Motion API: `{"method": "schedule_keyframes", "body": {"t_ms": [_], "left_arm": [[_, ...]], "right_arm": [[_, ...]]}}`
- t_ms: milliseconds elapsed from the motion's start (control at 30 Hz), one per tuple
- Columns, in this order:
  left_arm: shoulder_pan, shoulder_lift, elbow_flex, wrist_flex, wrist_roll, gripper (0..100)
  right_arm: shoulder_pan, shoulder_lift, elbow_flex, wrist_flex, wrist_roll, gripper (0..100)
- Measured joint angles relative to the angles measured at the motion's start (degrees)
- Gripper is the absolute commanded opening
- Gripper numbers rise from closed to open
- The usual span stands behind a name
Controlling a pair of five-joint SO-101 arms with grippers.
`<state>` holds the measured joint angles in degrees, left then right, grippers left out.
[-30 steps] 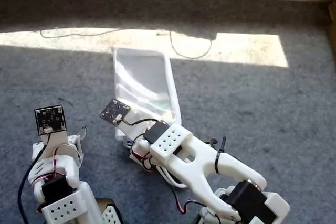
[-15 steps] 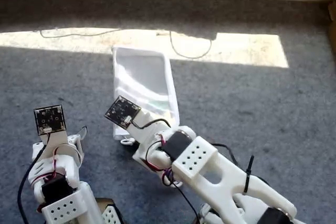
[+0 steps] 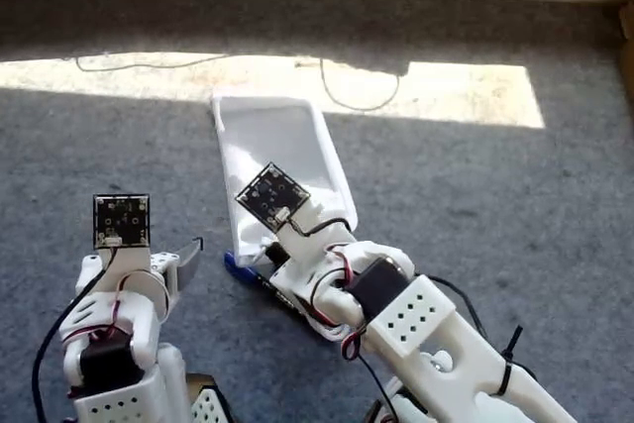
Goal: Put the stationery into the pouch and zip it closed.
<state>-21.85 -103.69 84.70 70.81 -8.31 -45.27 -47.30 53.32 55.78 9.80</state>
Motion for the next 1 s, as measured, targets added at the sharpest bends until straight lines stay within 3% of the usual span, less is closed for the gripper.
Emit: {"method": "schedule_keyframes", "body": {"t_ms": [400,900,1000], "left_arm": [[9.2,-0.4,-8.0,6.6,3.1,35],[18.6,-0.5,-7.6,6.5,3.1,35],[18.7,-0.4,-3.5,3.1,3.1,35]], "right_arm": [[0.4,-7.4,2.4,0.0,-2.5,2.2],[0.4,-7.7,2.4,-0.9,-2.9,2.2],[0.4,-7.7,2.4,-0.9,-2.9,2.2]]}}
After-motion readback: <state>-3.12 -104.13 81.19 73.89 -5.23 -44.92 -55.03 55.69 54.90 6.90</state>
